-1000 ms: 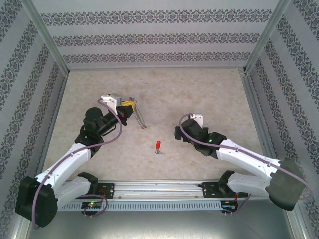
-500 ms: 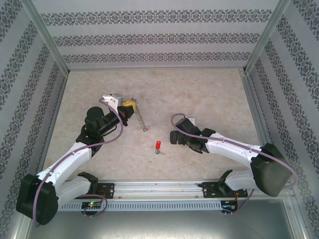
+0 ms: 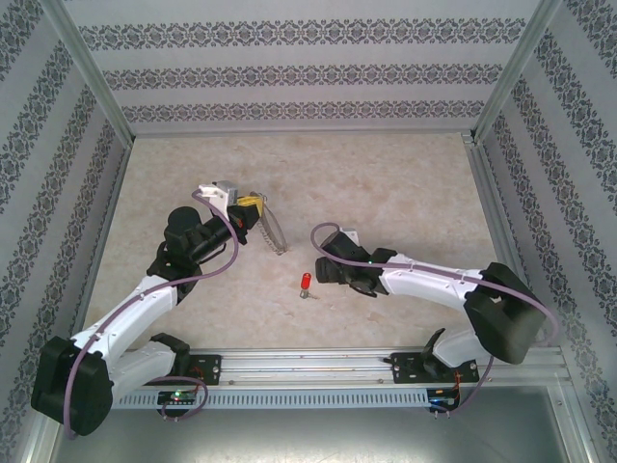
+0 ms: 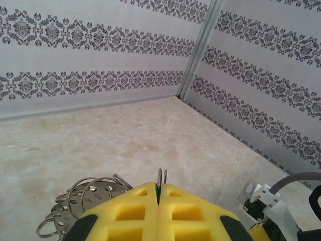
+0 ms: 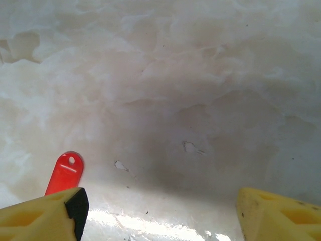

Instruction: Put the keys on the keyring

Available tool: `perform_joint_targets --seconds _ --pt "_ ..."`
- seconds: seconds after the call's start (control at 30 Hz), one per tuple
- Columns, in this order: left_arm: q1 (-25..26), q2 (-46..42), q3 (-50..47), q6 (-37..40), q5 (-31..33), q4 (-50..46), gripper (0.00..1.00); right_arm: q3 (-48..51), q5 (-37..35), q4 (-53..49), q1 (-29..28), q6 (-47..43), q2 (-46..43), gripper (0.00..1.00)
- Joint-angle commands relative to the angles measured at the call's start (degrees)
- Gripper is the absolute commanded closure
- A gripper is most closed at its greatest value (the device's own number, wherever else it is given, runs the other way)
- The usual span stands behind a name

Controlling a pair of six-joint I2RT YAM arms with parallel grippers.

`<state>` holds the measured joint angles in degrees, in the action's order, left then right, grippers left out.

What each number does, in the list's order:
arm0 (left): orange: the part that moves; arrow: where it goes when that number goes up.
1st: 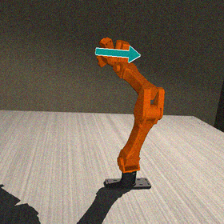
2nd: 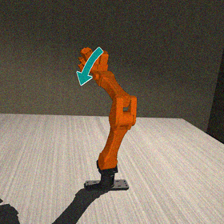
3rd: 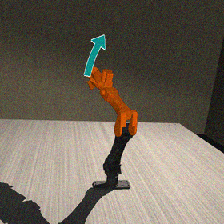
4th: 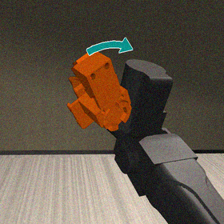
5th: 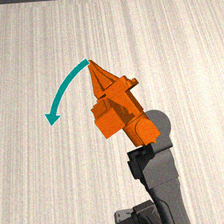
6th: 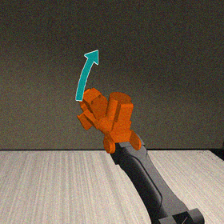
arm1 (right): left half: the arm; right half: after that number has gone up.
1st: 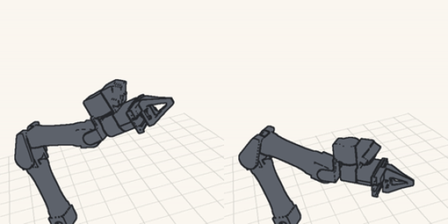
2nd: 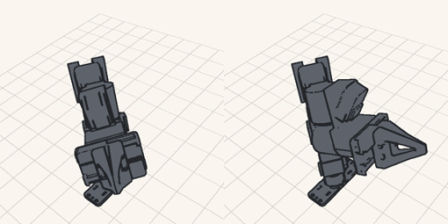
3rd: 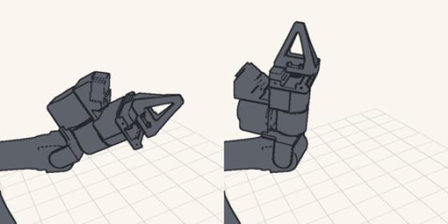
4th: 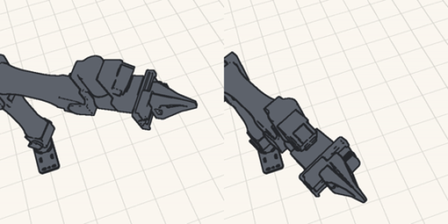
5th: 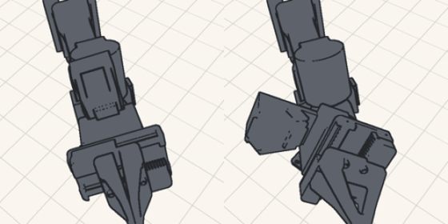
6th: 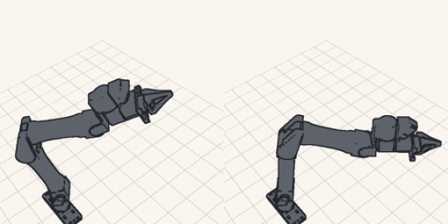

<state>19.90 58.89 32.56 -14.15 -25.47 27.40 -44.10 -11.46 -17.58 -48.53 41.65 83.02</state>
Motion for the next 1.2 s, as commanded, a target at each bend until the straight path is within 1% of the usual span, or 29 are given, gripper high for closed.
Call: perform_joint_targets --seconds 0.0,0.13,0.23,0.27,0.3,0.33,0.37,0.43,0.47,0.53,0.6,0.7,0.93,1.17 --pt "0.48 -0.22 0.65 -0.79 -1.6 3.17 1.0 -2.38 3.09 0.16 -0.49 1.6 1.79 0.26" --pt "0.46 -0.84 0.38 -0.7 -1.58 2.67 1.0 -3.51 5.41 0.35 -0.51 3.75 3.29 0.33" --pt "0.41 -1.07 -0.01 -1.0 -1.68 3.44 1.0 -3.43 6.06 0.19 -0.84 4.91 3.5 0.31" --pt "0.45 -1.11 -0.05 -1.03 -1.77 3.67 1.0 -3.37 6.19 0.1 -1.01 5.1 3.43 0.28" --pt "0.42 -1.03 -0.06 -1.1 -1.78 3.71 1.0 -3.23 6.18 0.09 -1.19 5.26 3.44 0.16" --pt "0.43 -0.98 -0.12 -1.12 -1.98 3.81 1.0 -3.12 6.02 0.05 -1.41 5.37 3.51 0.08" --pt "0.48 -1.06 -0.1 -1.14 -2.08 3.8 1.0 -3.14 6.15 0.2 -1.69 5.34 3.6 0.08" --pt "0.41 -1.1 -0.07 -1.17 -2.08 3.81 1.0 -3.44 6.33 0.19 -2.23 5.04 4.22 0.12" --pt "0.42 -1.08 -0.05 -1.15 -2.12 3.94 1.0 -3.77 6.57 0.26 -2.52 5.11 4.73 0.16" --pt "0.41 -1.06 -0.1 -1.31 -2.12 4.03 1.0 -4.36 7.46 0.63 -2.99 5.01 5.95 0.27" --pt "0.54 -1.11 -0.17 -1.43 -2.01 4.07 1.0 -4.91 8.39 0.95 -3.73 5.1 7.38 0.4" --pt "0.47 -1.25 -0.37 -1.55 -2.04 4.26 1.0 -5.81 9.09 1.15 -4.93 5.88 8.97 0.48" --pt "0.45 -1.45 -0.51 -1.81 -2.21 4.55 1.0 -6.41 9.13 1.4 -6.65 7.03 11.01 0.58" --pt "0.47 -1.44 -0.72 -2.02 -2.39 5.05 1.0 -7.0 10.13 2.3 -7.02 7.04 12.09 0.62"
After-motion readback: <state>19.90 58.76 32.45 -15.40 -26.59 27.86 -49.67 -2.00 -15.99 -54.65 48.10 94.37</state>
